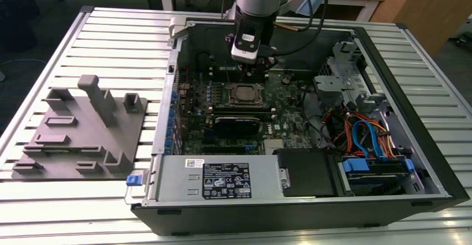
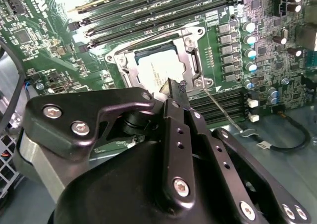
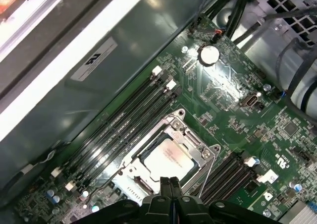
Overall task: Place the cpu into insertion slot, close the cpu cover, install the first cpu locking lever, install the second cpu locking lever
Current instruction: 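Install the first cpu locking lever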
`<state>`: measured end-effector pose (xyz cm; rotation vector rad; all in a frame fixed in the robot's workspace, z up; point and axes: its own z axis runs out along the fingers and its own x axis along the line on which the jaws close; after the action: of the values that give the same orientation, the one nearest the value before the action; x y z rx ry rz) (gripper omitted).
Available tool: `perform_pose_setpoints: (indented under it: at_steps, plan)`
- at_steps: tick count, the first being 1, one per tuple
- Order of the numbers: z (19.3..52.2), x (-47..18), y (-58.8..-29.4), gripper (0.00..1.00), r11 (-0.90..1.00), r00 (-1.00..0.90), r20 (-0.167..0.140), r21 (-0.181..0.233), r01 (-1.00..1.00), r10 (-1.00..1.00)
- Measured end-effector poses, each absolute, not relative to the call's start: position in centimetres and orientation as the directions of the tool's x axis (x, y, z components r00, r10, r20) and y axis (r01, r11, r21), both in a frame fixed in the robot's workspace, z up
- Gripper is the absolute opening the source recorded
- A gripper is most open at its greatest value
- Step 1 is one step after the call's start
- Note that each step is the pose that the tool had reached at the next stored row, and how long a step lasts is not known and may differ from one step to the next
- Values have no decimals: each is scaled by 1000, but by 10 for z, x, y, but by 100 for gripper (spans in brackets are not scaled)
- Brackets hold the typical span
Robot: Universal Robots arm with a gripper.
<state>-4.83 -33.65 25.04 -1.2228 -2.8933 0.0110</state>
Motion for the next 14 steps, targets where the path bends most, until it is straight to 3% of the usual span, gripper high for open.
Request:
perform_pose_setpoints:
  at_steps: [14]
  plan:
    - [249,-48,-337,10,824,-824,-2,-7,567,567]
